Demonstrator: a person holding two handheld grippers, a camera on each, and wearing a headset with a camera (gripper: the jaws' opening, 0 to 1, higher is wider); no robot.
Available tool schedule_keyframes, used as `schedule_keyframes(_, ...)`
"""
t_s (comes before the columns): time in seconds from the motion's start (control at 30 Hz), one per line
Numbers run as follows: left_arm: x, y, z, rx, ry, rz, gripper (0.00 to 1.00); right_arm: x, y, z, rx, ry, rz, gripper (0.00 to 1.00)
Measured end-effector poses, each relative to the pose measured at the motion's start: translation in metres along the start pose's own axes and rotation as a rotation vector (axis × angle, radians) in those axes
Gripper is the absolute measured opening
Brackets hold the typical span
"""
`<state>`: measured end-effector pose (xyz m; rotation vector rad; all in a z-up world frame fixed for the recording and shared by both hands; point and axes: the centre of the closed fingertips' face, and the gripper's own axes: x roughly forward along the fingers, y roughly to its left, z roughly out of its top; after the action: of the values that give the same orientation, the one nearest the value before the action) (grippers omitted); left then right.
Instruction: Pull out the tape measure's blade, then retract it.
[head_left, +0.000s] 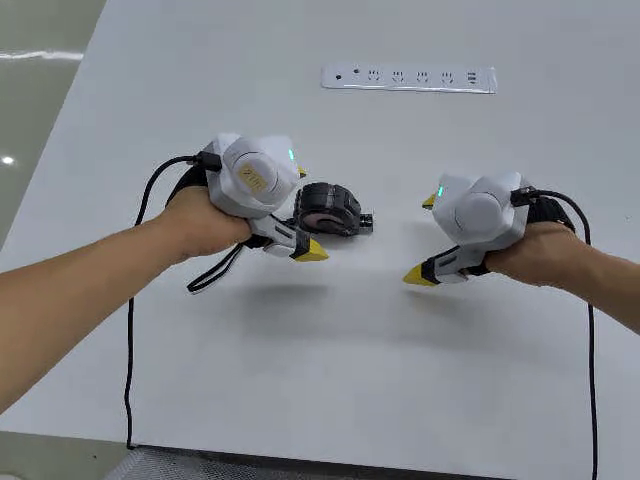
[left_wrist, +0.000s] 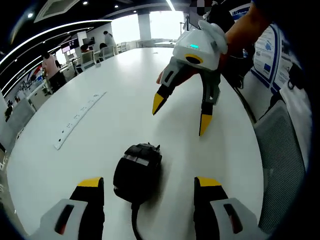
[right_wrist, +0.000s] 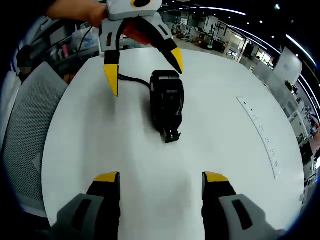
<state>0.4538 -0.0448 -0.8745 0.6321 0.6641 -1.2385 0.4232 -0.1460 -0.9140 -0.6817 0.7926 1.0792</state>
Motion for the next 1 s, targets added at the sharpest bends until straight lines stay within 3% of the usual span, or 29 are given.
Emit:
schedule_keyframes(0.5,0.011,0.004,0.003,0.063,0.011,-0.043,0.6,0.017,-0.006,0.025,-0.113,-0.013,0.038,0.59)
schedule_keyframes(1.0,0.018,0.01,0.004,0.106,0.027,-0.067,0.49,0.036,-0.008,0.044,-0.171,-0.033,0.087,0.5)
